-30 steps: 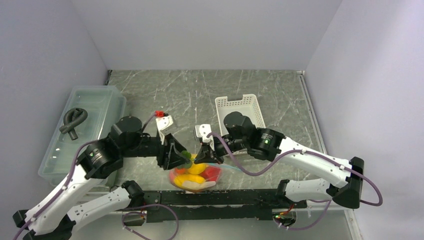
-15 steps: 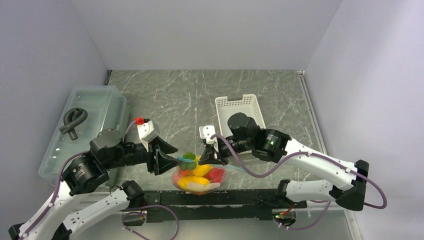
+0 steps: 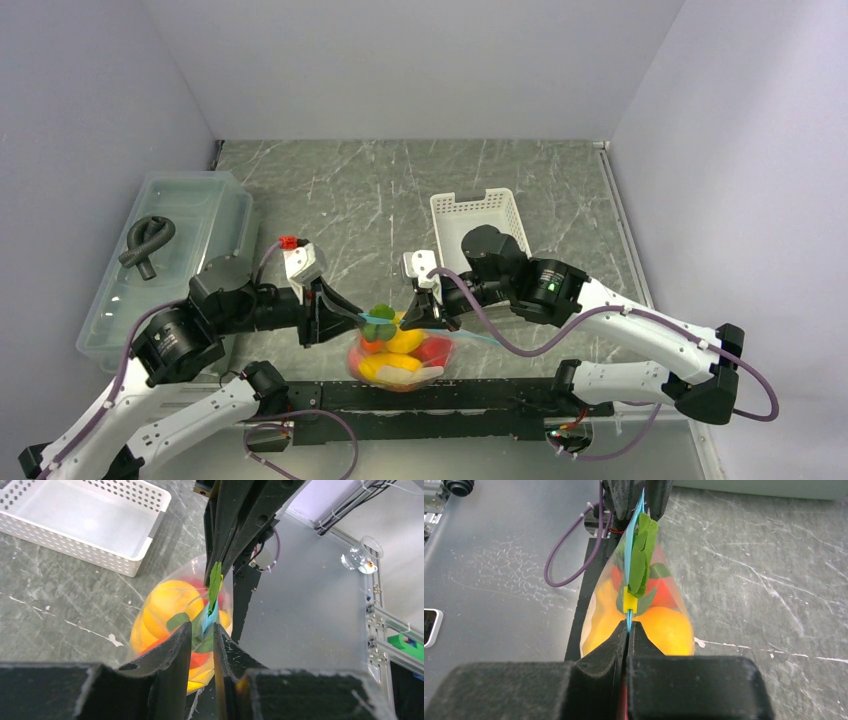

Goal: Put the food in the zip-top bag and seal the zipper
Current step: Zip the zipper food storage bag at the center of the board.

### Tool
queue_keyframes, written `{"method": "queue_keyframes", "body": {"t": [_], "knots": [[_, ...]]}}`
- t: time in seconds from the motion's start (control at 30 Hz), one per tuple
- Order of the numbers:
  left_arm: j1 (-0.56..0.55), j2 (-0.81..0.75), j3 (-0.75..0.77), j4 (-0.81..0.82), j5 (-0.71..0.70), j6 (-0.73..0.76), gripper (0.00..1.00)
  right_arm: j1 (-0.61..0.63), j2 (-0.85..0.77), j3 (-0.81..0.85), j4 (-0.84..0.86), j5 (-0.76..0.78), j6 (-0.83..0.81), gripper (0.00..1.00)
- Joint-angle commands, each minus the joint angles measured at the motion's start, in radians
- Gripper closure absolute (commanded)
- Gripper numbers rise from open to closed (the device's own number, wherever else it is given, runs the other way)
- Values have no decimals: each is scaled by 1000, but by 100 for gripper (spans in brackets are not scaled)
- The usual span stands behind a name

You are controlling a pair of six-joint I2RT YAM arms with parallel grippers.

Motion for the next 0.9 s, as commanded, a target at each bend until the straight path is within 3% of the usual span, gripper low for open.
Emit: {"method": "queue_keyframes", "body": {"t": [0.0, 0.17, 0.33, 0.47, 0.7, 0.87], "knots": [[-1, 20, -2, 67, 82, 0, 73, 1, -15, 65, 58, -8, 9, 100], [-1, 53, -6, 66, 137, 11, 77, 0, -7, 77, 54, -8, 11, 100], [-1, 61, -9, 69, 164, 21, 98, 1, -7, 83, 49, 1, 13, 100], [-1, 62, -3, 61, 167, 28, 100, 1, -12, 82, 46, 15, 16, 100], [-1, 63, 14, 60, 171, 28, 100, 1, -27, 66, 108, -9, 47, 68], [-1, 70, 15, 58, 171, 31, 100, 1, -14, 83, 127, -35, 60, 62]]}}
